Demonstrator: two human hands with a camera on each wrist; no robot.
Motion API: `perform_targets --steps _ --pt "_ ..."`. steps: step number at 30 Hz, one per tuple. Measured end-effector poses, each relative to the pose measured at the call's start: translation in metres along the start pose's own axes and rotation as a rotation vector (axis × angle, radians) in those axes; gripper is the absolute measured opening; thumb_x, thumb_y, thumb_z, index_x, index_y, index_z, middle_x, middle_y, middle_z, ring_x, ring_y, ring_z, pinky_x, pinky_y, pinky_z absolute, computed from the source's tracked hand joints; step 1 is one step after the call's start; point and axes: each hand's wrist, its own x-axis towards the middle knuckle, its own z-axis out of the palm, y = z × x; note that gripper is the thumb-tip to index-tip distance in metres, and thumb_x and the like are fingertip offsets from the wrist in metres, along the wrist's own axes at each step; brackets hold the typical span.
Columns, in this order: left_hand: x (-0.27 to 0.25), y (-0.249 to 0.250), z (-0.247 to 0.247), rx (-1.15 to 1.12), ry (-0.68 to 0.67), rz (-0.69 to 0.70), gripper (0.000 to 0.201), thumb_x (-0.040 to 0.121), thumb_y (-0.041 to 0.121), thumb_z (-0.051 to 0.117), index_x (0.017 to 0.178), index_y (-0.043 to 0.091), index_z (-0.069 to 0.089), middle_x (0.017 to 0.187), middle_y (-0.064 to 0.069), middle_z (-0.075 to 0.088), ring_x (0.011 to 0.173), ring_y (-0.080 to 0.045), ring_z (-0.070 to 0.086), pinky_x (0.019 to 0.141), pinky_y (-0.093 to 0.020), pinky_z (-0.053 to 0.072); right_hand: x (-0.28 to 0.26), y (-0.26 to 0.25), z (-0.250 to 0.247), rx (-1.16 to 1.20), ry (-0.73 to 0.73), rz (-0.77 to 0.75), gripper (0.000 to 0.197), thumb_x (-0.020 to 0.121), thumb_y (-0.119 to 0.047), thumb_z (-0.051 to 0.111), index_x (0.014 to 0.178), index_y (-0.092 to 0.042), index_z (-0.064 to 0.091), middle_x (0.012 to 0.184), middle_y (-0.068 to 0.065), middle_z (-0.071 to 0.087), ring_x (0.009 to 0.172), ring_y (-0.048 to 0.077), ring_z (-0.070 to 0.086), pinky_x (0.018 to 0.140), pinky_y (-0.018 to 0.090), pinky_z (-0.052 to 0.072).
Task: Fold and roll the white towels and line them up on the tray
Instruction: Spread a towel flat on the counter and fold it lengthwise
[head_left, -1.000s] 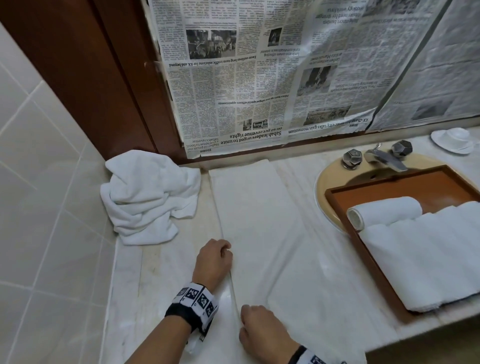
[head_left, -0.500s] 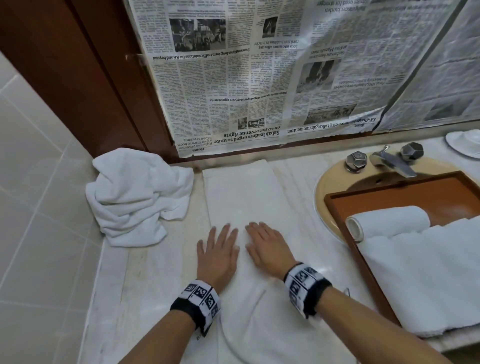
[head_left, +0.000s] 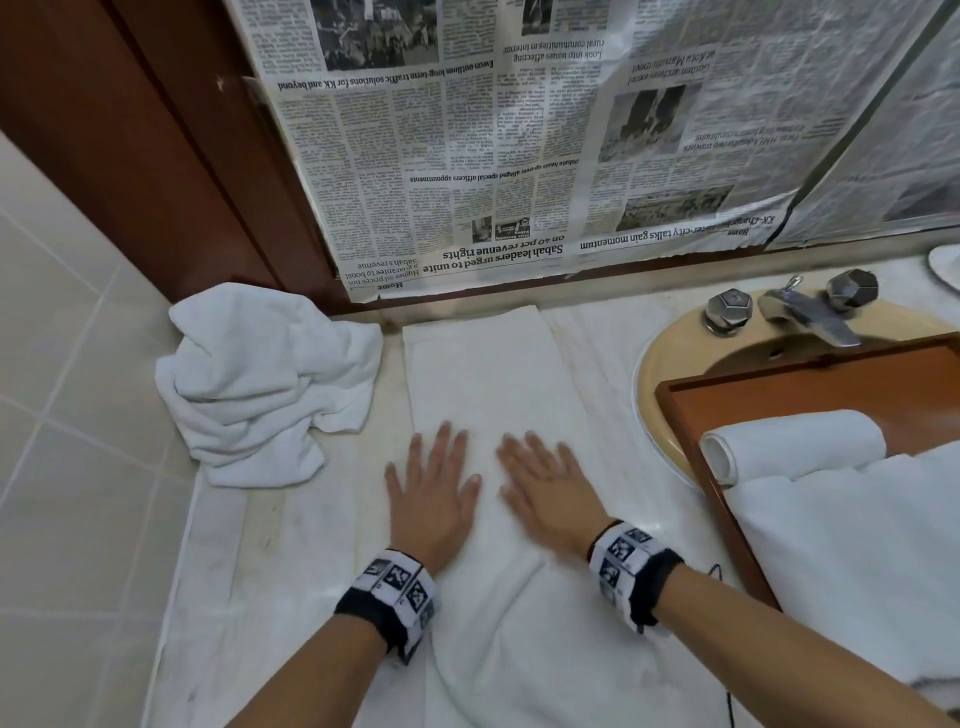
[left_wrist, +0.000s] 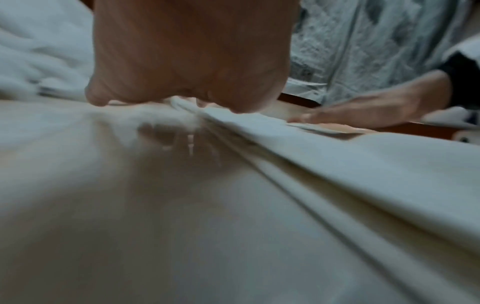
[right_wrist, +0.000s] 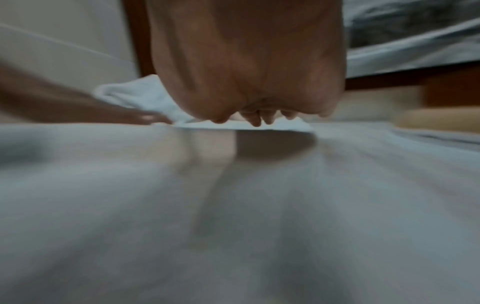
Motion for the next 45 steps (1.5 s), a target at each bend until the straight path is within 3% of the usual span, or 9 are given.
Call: perform_targets --steps 8,11,17,21,24,28,34,39,45 --pt "-0.003 -0.009 0.019 0.070 -0.051 -0.056 0.069 0.089 0.063 -0.013 0.155 0.044 -0.013 0.159 0.024 -0.025 0.153 -0.019 -0.016 0.120 -0.056 -0.004 -0.027 0.027 0.011 -0.037 0.029 0.096 0.060 0.102 -0.053 0.002 0.157 -0.034 -0.009 0.161 -0.021 -0.018 0.151 0.011 -0.016 0.122 0.046 -0.007" --pt "-0.013 -0.020 0.016 0.025 -0.045 -0.097 0.072 0.087 0.064 -0.013 0.156 0.043 -0.011 0.158 0.025 -0.025 0.153 -0.020 -0.016 0.120 -0.057 -0.007 -0.043 0.046 0.007 -0.008 0.024 0.233 0.068 0.093 -0.055 -0.012 0.158 -0.034 -0.009 0.160 -0.021 -0.020 0.151 0.012 -0.015 0.121 0.046 -0.007" --pt "-0.042 0.018 0.022 0.031 -0.033 0.044 0.067 0.092 0.063 -0.006 0.157 0.044 -0.004 0.162 0.020 -0.020 0.152 -0.018 -0.020 0.118 -0.057 -0.008 -0.056 -0.001 0.016 0.027 0.099 0.074 0.067 0.103 -0.051 0.001 0.156 -0.023 0.029 0.163 -0.007 0.023 0.151 0.018 0.016 0.119 0.046 0.003" --pt "-0.053 0.019 0.039 0.073 -0.039 0.049 0.061 0.099 0.063 -0.001 0.157 0.045 0.001 0.165 0.018 -0.011 0.154 -0.017 -0.011 0.119 -0.058 -0.002 -0.058 -0.001 0.028 0.001 0.088 0.089 0.057 0.105 -0.050 0.012 0.159 -0.032 0.014 0.165 -0.014 0.007 0.153 0.018 0.007 0.119 0.046 0.001" --pt "-0.055 0.003 0.039 0.058 -0.028 -0.039 0.061 0.099 0.063 0.003 0.157 0.044 -0.001 0.165 0.017 -0.007 0.154 -0.020 -0.003 0.119 -0.060 0.004 -0.066 0.026 0.022 0.048 0.070 0.244 0.060 0.099 -0.055 -0.003 0.156 -0.039 -0.012 0.159 -0.023 -0.021 0.150 0.012 -0.017 0.121 0.046 -0.008" --pt "-0.062 -0.002 0.030 0.038 -0.047 -0.126 0.071 0.087 0.065 -0.014 0.155 0.044 -0.015 0.157 0.022 -0.029 0.153 -0.020 -0.017 0.120 -0.058 -0.006 -0.086 0.048 0.018 0.068 0.078 0.419 0.073 0.088 -0.054 -0.014 0.158 -0.032 -0.008 0.163 -0.018 -0.014 0.153 0.017 -0.008 0.121 0.050 0.002" --pt "-0.080 0.030 0.042 0.034 -0.052 0.015 0.060 0.100 0.059 0.010 0.158 0.043 0.006 0.166 0.012 -0.008 0.154 -0.023 -0.007 0.118 -0.061 0.001 -0.091 -0.003 0.036 0.075 0.114 0.096 0.060 0.103 -0.050 0.011 0.159 -0.028 0.014 0.164 -0.014 0.003 0.153 0.015 0.003 0.118 0.048 0.004" --pt "-0.102 0.022 0.049 0.125 -0.061 0.016 0.059 0.100 0.057 0.024 0.157 0.038 0.024 0.167 0.007 0.016 0.151 -0.022 0.013 0.113 -0.058 0.013 -0.089 0.010 0.031 0.033 0.070 0.223 0.069 0.096 -0.055 -0.004 0.159 -0.028 0.003 0.163 -0.014 -0.008 0.153 0.014 0.000 0.120 0.047 -0.001" --pt "-0.060 0.012 0.011 0.001 -0.056 -0.062 0.072 0.087 0.065 -0.005 0.156 0.046 0.001 0.162 0.021 -0.015 0.154 -0.019 -0.007 0.119 -0.059 0.002 -0.061 0.023 -0.014 0.132 0.082 0.137 0.081 0.087 -0.057 -0.010 0.159 -0.026 0.012 0.165 -0.013 0.000 0.153 0.010 -0.003 0.121 0.045 -0.003"
